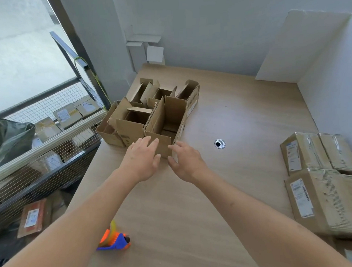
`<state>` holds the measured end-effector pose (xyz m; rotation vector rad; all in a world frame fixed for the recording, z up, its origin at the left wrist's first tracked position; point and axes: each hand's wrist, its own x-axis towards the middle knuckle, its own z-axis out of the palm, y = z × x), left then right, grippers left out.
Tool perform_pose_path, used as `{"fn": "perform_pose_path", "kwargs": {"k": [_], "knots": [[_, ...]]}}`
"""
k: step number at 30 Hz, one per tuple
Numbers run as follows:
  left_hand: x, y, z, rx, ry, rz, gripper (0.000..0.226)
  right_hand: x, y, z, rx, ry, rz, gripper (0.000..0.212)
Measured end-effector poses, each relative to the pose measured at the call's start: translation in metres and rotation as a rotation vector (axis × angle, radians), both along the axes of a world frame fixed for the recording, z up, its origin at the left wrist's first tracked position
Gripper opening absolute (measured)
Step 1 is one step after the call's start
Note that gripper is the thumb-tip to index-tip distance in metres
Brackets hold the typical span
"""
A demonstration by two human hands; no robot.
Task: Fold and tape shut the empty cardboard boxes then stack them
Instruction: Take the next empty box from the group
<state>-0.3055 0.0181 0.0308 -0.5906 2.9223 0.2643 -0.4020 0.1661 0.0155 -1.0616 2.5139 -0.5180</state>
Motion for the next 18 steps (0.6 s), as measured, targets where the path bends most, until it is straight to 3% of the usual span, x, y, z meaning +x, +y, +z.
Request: {"fn": "perform_pose_path", "kwargs": {"k": [10,18], "knots": [[-0.024,-0.068,-0.042,0.095,0.031,-0.061,0.060,-0.023,-0.076,-0.031,0.052,0.072,-0.131,0.062],[-0.015,-0.108,-0.061,0.177,0.056,-0.174,0.053,-0.010,-0.105,-0.049,0.099,0.280,-0.229,0.024]]}}
